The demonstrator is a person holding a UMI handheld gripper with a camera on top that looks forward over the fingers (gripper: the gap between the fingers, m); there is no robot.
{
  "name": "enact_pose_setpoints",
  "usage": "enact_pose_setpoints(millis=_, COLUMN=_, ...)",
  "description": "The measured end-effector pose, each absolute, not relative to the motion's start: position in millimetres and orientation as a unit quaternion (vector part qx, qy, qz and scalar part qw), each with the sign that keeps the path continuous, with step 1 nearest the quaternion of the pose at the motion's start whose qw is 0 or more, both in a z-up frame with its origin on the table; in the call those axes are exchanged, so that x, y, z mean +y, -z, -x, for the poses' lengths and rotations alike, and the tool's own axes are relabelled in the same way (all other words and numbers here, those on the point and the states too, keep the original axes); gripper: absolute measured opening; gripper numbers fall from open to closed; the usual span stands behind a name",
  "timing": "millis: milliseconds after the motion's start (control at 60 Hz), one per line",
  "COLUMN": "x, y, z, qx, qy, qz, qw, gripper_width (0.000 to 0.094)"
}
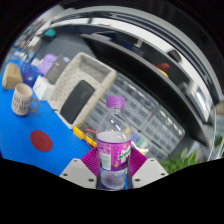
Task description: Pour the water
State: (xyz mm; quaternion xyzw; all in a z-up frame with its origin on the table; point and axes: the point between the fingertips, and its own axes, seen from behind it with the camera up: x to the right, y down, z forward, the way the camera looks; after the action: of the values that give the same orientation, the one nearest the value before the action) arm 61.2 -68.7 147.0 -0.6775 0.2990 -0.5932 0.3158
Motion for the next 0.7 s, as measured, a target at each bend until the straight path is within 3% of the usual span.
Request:
enact_pose_setpoints(millis=200, x=42, y=-165, z=-66, qx=0.124, qy=0.645, qz=0.718, qw=0.230, gripper_width=0.0355)
enact_pose_setpoints(millis=417, x=142, y=-159, z=-67, qx=-0.074, qy=0.679, qz=0.721, qw=0.119, gripper_width=0.0352)
enact_pose_setpoints(millis=700, x=189, y=-155, z=-68, qx=-0.260, qy=0.694, qz=0.670, qw=-0.040, gripper_width=0.0353)
